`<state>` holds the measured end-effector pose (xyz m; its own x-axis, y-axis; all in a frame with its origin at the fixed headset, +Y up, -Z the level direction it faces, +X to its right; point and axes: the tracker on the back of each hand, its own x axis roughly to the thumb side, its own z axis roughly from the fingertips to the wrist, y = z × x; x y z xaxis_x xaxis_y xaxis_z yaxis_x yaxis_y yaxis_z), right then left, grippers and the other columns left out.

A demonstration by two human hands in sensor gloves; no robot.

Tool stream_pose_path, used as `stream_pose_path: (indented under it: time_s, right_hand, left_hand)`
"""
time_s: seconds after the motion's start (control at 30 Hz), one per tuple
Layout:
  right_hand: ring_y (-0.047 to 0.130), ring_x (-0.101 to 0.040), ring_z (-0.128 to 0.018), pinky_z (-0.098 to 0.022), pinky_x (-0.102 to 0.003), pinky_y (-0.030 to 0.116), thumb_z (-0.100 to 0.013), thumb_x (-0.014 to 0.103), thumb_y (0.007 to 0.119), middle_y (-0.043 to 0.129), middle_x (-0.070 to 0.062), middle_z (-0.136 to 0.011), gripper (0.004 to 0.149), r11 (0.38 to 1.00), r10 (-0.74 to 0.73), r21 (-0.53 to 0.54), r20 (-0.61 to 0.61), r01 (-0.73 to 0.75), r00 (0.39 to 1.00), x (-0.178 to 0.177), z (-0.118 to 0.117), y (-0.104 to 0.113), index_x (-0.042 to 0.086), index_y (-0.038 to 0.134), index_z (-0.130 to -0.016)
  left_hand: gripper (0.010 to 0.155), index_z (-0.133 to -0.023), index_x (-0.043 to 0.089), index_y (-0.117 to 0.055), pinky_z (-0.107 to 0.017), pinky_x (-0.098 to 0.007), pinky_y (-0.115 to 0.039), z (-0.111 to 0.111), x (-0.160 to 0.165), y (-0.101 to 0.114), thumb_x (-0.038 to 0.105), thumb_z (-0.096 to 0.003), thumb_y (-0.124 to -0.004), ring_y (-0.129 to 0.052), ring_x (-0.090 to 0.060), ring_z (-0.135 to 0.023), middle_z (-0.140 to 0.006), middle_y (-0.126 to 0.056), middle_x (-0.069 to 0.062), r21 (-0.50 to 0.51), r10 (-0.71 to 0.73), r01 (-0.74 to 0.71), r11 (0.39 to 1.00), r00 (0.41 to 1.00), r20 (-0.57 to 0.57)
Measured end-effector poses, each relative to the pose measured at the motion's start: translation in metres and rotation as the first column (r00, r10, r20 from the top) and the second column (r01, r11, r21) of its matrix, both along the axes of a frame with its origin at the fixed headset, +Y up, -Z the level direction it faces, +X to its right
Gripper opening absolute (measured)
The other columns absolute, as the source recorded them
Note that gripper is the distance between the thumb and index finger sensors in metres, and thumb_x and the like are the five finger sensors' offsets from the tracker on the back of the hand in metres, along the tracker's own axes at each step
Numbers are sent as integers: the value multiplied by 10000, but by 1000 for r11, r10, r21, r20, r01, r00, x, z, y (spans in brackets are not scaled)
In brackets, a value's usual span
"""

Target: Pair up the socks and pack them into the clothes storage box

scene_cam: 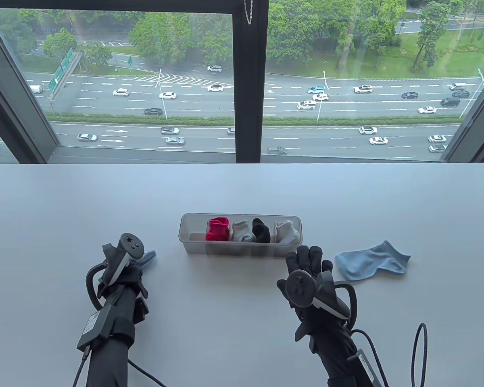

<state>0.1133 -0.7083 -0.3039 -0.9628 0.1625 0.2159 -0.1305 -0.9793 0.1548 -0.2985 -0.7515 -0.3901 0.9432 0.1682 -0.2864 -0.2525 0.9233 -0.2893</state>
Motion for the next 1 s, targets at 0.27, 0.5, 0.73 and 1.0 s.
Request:
stream_pose_path:
  time_s: [0.27, 0.5, 0.73, 1.0]
  right_hand:
    - [-49, -530, -1025, -732, -699, 137, -556, 560, 647, -74, -244, -1170, 950, 939, -298, -222, -149, 261, 943, -27, 7, -1, 181, -14, -1122]
    - [-26, -587, -1008, -733, -714, 161, -544, 539, 725, -76, -295, -1154, 941, 619, -734, -450, -40, 643, 678, -20, 1, -17, 276, 24, -1115]
    - [955, -240, -742, -728, -574, 628, -611, 341, 734, 920, -15, -795, 420, 700, -712, -29, 42, 714, 701, 0, -1, -2, 281, 584, -999]
    - [918, -210, -592, -686, -569, 658, -597, 399, 781, 888, -11, -653, 411, 855, -502, 141, -20, 499, 865, 6, 4, 16, 247, 682, -966]
  left_hand:
    - [430, -959, 159, -633, -523, -544, -862, 57, 98, 45, 136, -530, -610, -910, -368, -716, -897, -825, -165, -25, 752, -810, 587, 533, 389]
    - [429, -970, 197, -626, -594, -572, -811, 81, 161, 51, 149, -544, -604, -893, -368, -765, -922, -813, -136, -183, 868, -934, 307, 196, 457]
    - [444, -1012, 135, -622, -605, -628, -742, 72, 138, 21, 166, -571, -661, -883, -433, -760, -920, -831, -196, -3, 865, -894, 447, 432, 256]
    - [635, -1132, 168, -318, -752, -731, -375, 72, 119, 29, 296, -592, -626, -334, -513, -1089, -1194, -310, -213, 125, 775, -851, 511, 518, 361]
